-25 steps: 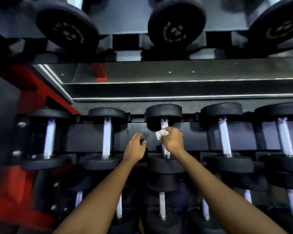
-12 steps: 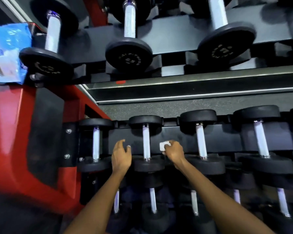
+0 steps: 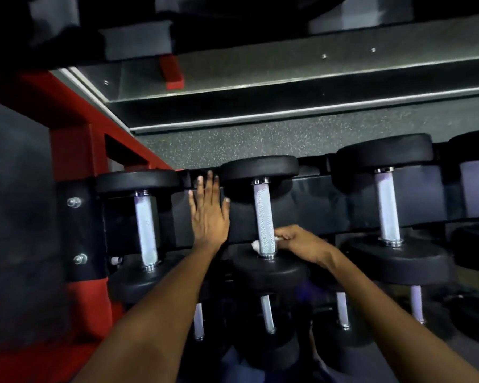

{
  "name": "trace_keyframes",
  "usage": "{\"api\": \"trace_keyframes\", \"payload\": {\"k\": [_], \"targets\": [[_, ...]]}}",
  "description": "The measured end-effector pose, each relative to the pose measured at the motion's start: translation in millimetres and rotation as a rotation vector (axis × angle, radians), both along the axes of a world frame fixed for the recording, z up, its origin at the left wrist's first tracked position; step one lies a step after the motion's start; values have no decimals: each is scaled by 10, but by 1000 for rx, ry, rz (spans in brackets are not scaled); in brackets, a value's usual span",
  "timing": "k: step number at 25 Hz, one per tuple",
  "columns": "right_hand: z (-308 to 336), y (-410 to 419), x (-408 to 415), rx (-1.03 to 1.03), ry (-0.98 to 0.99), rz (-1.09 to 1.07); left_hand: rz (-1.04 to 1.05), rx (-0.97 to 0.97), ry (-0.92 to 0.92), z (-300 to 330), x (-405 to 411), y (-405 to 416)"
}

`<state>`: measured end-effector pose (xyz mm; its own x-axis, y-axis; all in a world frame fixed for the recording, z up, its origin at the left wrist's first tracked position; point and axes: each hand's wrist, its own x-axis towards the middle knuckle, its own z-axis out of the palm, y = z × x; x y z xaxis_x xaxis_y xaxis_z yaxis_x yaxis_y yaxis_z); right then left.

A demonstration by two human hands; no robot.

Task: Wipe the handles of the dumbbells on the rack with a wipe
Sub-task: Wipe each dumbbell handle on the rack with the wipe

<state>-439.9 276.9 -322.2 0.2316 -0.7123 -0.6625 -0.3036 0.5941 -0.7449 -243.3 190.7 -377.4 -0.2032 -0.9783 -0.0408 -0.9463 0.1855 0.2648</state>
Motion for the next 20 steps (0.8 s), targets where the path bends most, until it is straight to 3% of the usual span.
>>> {"api": "trace_keyframes", "payload": {"k": [5,9,12,17,20], "targets": [[148,57,-68,6,-28,36,-1,-82,-59,-176,18,17],[176,-60,69,153,-92,-24,6,-104,-53,-162,27,31],[199,-12,59,61,101,99,0,-133,-48,-192,34,22],[246,13,97,104,68,-17,98,-127,-33,-175,26,103],[251,1,20,24,232,92,110,-124,-38,-231,56,168]]}}
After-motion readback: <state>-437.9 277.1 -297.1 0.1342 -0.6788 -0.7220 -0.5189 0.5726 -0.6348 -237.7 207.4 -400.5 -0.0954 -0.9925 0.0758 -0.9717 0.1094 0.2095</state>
